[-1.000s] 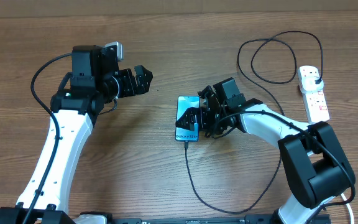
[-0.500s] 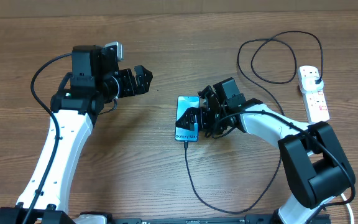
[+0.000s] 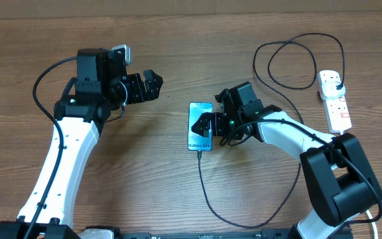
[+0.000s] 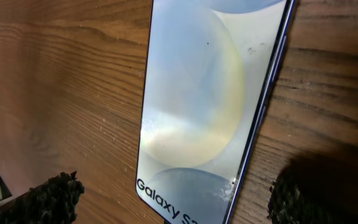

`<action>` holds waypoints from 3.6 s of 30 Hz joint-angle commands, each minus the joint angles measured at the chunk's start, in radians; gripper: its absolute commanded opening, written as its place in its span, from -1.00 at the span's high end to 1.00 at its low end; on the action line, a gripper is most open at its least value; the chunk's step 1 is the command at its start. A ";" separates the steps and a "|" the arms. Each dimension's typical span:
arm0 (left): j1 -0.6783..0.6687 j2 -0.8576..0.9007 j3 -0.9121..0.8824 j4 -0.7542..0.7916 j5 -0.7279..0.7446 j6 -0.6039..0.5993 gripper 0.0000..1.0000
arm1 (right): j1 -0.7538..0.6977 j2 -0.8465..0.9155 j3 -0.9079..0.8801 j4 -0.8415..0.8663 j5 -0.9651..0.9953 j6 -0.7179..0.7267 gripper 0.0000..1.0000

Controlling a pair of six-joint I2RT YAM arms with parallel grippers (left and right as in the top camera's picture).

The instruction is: Plug charger to phone and switch on socket

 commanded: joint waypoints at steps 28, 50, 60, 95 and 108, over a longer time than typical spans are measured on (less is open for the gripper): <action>0.005 -0.008 0.008 0.001 -0.003 -0.002 -0.99 | 0.001 -0.076 0.002 0.044 0.241 -0.001 -1.00; 0.005 -0.008 0.008 0.001 -0.003 -0.002 -1.00 | -0.042 -0.141 0.333 -0.352 0.243 -0.027 -1.00; 0.005 -0.008 0.008 0.001 -0.003 -0.003 -1.00 | -0.224 -0.141 0.545 -0.675 0.341 -0.089 -1.00; 0.005 -0.008 0.008 0.001 -0.003 -0.002 -1.00 | -0.971 -0.137 0.542 -0.711 0.365 -0.165 -1.00; 0.005 -0.008 0.008 0.001 -0.003 -0.003 -1.00 | -1.033 -0.120 0.518 -0.661 0.493 -0.158 -1.00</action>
